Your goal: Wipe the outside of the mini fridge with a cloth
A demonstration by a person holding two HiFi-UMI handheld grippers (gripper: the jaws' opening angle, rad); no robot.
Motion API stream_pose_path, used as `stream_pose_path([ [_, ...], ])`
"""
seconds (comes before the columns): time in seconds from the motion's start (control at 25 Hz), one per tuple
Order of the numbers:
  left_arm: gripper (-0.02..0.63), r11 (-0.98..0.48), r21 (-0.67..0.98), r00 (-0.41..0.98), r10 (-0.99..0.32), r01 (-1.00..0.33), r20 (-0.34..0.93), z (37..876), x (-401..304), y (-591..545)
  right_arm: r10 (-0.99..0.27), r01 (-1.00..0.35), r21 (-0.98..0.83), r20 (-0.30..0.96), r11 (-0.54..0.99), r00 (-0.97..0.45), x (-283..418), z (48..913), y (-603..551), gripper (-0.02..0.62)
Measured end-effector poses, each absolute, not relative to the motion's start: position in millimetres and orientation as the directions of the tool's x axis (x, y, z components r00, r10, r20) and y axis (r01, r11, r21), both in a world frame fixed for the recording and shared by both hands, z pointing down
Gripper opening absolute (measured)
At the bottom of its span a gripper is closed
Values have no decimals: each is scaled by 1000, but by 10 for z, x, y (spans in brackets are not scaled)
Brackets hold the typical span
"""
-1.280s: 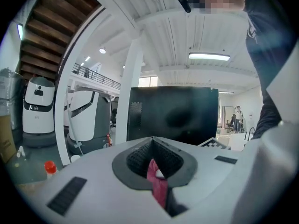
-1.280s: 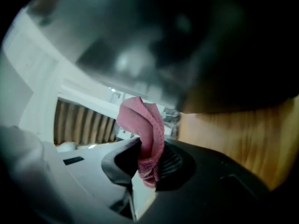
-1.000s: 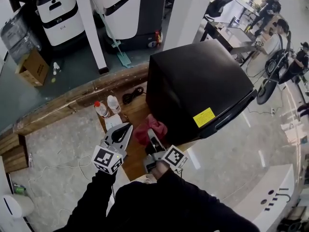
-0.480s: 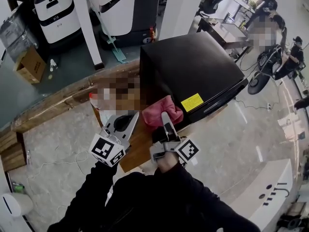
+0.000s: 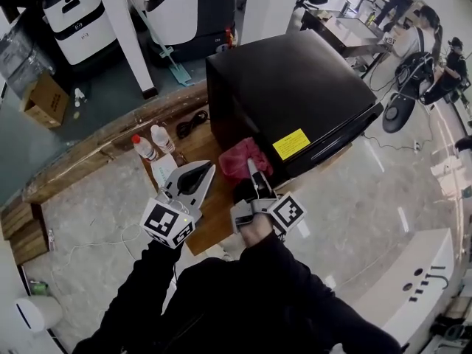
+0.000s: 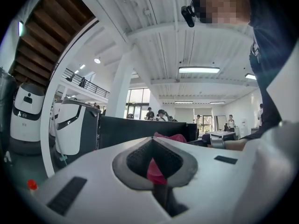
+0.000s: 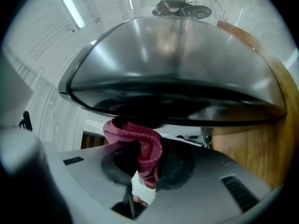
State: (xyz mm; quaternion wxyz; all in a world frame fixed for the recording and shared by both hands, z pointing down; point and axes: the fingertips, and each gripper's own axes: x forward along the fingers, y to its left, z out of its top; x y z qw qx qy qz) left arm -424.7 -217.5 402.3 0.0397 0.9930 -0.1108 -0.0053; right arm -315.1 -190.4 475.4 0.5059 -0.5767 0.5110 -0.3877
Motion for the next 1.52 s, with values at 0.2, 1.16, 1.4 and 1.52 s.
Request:
stream_pose_path([
  [0.2, 6, -972, 101, 977, -211, -214, 43, 4275, -4130, -2206, -982, -166, -985, 19, -51, 188, -3115, 5149, -1929, 67],
  [1.16, 6, -958, 157, 941, -190, -240, 279, 6288, -3949, -2205, -882, -66, -889, 435, -452, 181, -3109, 8004, -1827, 67],
  [1.4, 6, -940, 203, 939, -217, -275, 267, 6235, -4040, -2202, -871, -151, -859, 470, -489, 143, -3120, 8257, -1697, 67],
  [1.52, 6, -937, 184, 939, -252, -298, 236, 6068, -4101, -2257, -911, -280, -871, 412, -404, 33, -3328, 7936, -1748, 67],
])
